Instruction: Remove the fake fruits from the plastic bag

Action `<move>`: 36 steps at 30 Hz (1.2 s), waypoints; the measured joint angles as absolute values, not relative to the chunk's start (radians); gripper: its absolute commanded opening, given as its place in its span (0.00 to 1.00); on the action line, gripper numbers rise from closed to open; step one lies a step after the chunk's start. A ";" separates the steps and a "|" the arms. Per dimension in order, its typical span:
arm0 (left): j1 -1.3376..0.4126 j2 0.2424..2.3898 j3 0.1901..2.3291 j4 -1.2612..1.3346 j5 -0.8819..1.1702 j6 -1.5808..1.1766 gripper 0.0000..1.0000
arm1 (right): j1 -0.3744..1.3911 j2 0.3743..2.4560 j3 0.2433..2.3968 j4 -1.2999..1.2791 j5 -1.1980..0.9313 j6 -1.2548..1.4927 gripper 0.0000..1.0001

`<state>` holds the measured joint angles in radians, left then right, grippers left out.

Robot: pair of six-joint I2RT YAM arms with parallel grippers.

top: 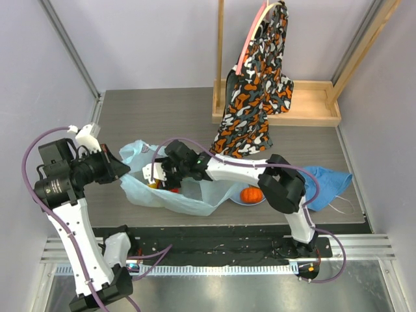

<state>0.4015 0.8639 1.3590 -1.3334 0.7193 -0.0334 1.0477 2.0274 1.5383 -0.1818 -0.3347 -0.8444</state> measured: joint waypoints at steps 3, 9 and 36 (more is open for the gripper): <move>0.402 0.865 1.359 -1.338 0.727 -0.021 0.00 | 1.048 2.065 1.539 -0.097 -0.333 -0.846 0.87; 0.395 0.875 1.359 -1.341 0.750 -0.017 0.00 | 1.059 2.146 1.597 0.035 -0.296 -0.856 0.88; 0.384 0.931 1.497 -1.361 0.642 0.179 0.00 | 1.122 1.945 1.469 -0.328 -0.174 -0.696 0.01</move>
<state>0.3836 0.9310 1.4967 -1.3605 0.6422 0.1787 1.1221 1.9450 1.4693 -0.3283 -0.1741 -0.6964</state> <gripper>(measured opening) 0.014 0.046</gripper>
